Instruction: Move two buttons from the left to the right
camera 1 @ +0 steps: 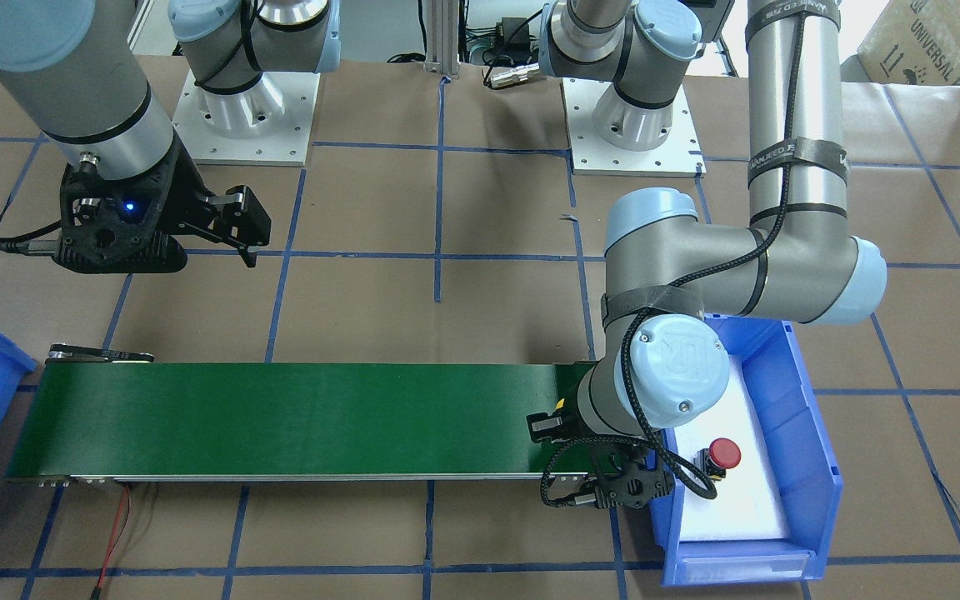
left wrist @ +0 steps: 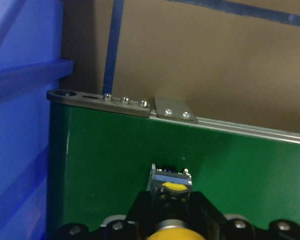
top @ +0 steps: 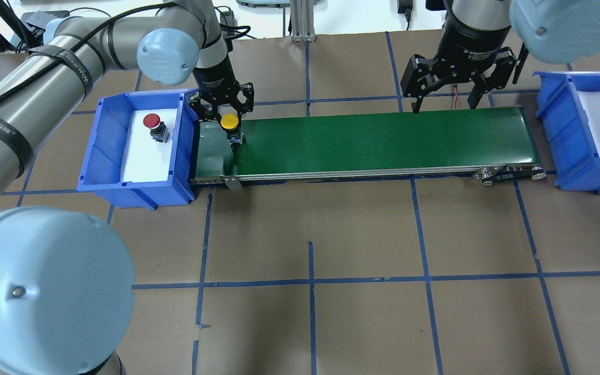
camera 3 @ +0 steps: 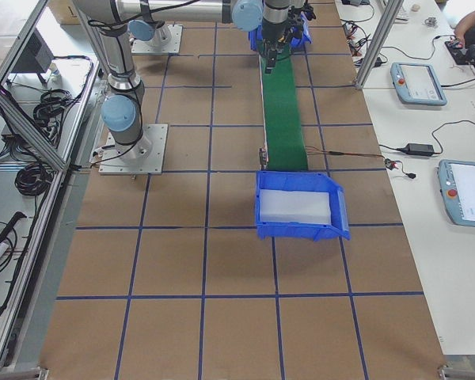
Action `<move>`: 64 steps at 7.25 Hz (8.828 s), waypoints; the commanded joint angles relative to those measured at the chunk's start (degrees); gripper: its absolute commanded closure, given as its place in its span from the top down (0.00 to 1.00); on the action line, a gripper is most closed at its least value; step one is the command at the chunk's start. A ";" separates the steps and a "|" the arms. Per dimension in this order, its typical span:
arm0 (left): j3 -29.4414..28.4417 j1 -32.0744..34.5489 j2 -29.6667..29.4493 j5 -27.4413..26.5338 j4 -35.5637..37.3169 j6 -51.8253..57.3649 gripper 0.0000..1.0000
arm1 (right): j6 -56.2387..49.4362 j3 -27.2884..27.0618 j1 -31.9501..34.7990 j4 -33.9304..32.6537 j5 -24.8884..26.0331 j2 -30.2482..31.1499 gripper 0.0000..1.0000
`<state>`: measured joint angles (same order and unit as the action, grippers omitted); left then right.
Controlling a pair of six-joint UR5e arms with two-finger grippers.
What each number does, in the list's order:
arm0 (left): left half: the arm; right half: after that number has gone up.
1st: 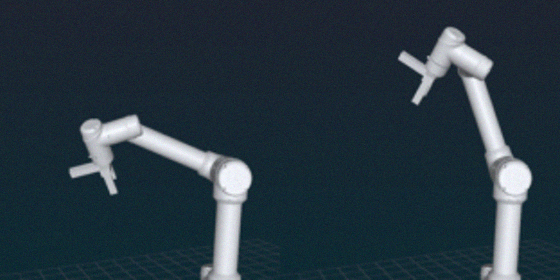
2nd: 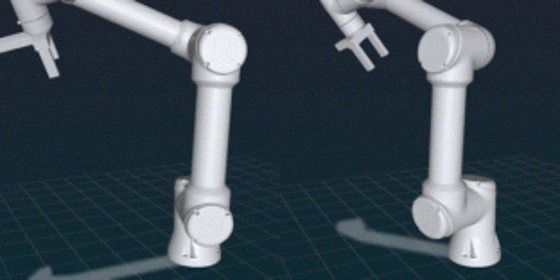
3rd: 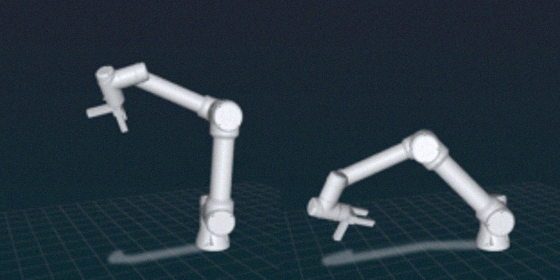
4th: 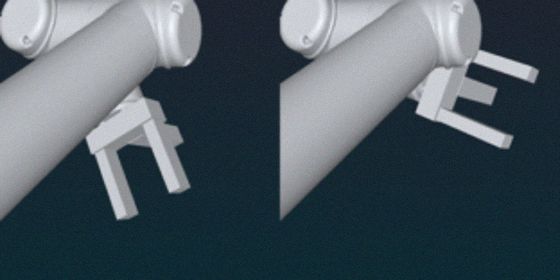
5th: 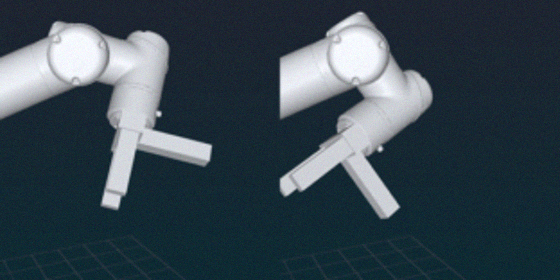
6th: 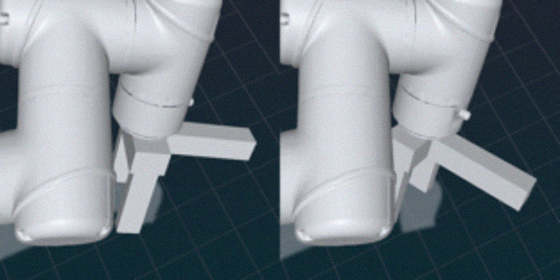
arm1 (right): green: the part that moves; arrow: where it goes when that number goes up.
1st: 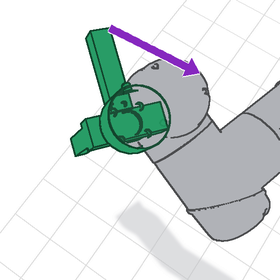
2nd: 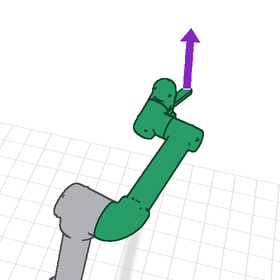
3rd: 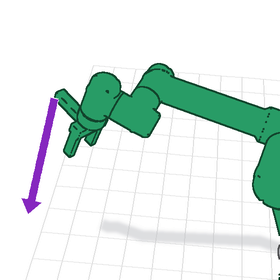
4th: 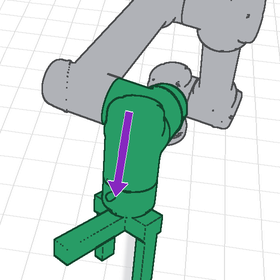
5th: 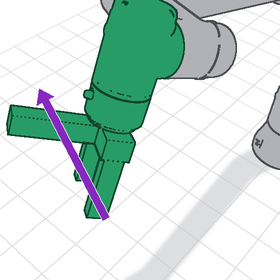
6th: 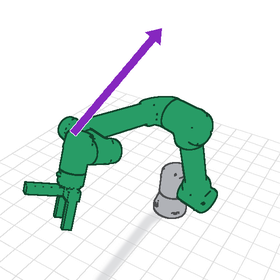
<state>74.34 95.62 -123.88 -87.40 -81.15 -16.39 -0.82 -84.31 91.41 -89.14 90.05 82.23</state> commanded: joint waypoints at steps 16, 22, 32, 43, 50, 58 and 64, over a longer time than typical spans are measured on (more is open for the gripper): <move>13.11 -17.31 3.39 -1.64 20.24 35.44 0.99 | 0.03 0.02 0.44 -0.07 -0.40 -0.14 1.00; 13.19 -17.05 4.52 -1.81 19.46 35.82 0.42 | -0.14 0.03 0.26 -0.16 -0.05 -0.23 1.00; 8.71 -7.05 16.39 -5.05 2.59 11.67 0.36 | -9.90 -0.06 -3.25 0.81 0.22 -0.23 1.00; 10.56 2.02 6.54 -8.41 13.57 5.23 0.60 | -30.49 -1.90 -11.50 -1.20 -1.26 -1.10 1.00; 4.68 -5.15 11.98 -5.60 3.22 6.63 0.99 | -67.14 -8.76 -14.59 -22.54 -7.08 -3.03 1.00; 8.80 -4.68 24.20 -4.68 -6.65 14.46 1.00 | -106.04 -7.36 -18.46 -28.64 -5.58 -12.27 1.00; 7.84 -4.65 24.30 -4.18 -5.95 13.14 1.00 | -106.84 -7.01 -18.20 -25.39 -4.97 -11.92 1.00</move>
<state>82.61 91.26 -99.18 -91.57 -87.33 -3.17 -107.78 -91.50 73.13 -115.83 85.00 70.31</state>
